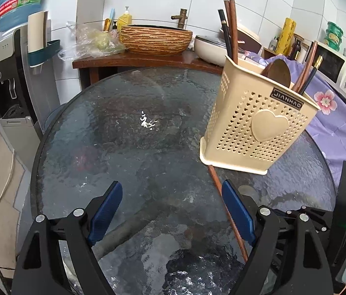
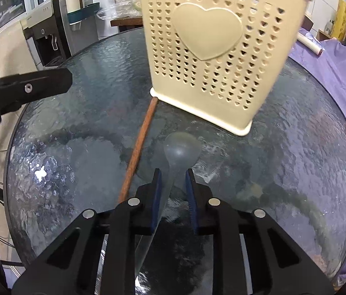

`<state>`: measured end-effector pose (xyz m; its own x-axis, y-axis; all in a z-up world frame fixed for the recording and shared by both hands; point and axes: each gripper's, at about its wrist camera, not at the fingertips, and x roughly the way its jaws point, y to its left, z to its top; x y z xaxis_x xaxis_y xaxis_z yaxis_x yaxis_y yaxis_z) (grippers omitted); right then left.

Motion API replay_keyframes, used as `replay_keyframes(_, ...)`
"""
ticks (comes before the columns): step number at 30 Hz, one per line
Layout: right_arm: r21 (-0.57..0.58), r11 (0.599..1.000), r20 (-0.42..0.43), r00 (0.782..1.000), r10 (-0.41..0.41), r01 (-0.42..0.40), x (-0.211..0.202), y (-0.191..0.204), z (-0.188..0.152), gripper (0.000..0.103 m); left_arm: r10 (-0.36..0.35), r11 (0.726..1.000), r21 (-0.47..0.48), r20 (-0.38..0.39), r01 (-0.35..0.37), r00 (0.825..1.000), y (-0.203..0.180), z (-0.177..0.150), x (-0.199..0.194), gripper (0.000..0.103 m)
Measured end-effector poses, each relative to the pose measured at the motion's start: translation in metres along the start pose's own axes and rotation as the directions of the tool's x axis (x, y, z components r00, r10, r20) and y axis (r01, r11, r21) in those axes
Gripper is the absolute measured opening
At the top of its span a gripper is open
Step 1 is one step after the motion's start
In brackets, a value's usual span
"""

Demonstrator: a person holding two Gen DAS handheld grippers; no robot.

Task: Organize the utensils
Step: 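Close the right tool on the grey ladle handle while the left tool grasps the brown chopstick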

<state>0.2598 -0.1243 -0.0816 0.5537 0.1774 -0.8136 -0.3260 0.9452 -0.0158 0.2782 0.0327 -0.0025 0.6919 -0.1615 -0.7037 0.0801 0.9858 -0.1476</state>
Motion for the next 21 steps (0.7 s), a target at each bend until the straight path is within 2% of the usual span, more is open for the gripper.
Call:
replay_keyframes(6, 0.015, 1.0, -0.014, 1.0, 0.007, -0.007, -0.009, -0.024, -0.012, 0.018, -0.017, 0.998, 0.055, -0.049, 0.02, 0.999, -0.02, -0.004, 0.015, 0.078)
replay_keyframes(9, 0.02, 1.0, -0.018, 1.0, -0.001, 0.002, -0.012, -0.035, -0.017, 0.018, -0.034, 0.996, 0.08, -0.089, 0.041, 0.995, -0.031, -0.008, 0.025, 0.071)
replay_keyframes(11, 0.031, 0.999, -0.017, 1.0, 0.01, -0.01, -0.013, -0.041, -0.019, 0.018, -0.047, 0.993, 0.101, -0.126, 0.059, 0.991, -0.041, -0.01, 0.035, 0.069)
replay_keyframes(15, 0.033, 0.999, -0.015, 1.0, 0.016, -0.016, -0.014, -0.045, -0.019, 0.018, -0.028, 0.989, 0.139, -0.155, 0.05, 0.988, -0.057, -0.011, 0.052, 0.068)
replay_keyframes(17, 0.04, 0.999, -0.012, 1.0, 0.025, -0.025, -0.014, -0.048, -0.019, 0.018, -0.027, 0.988, 0.148, -0.166, 0.052, 0.986, -0.062, -0.009, 0.058, 0.065)
replay_keyframes(19, 0.056, 0.998, -0.009, 0.999, 0.042, -0.042, -0.014, -0.05, -0.018, 0.018, -0.014, 0.985, 0.166, -0.182, 0.045, 0.983, -0.067, -0.01, 0.065, 0.056)
replay_keyframes(21, 0.083, 0.993, -0.003, 0.997, 0.079, -0.079, -0.014, -0.057, -0.019, 0.019, -0.016, 0.985, 0.164, -0.206, 0.051, 0.978, -0.07, -0.011, 0.074, 0.053)
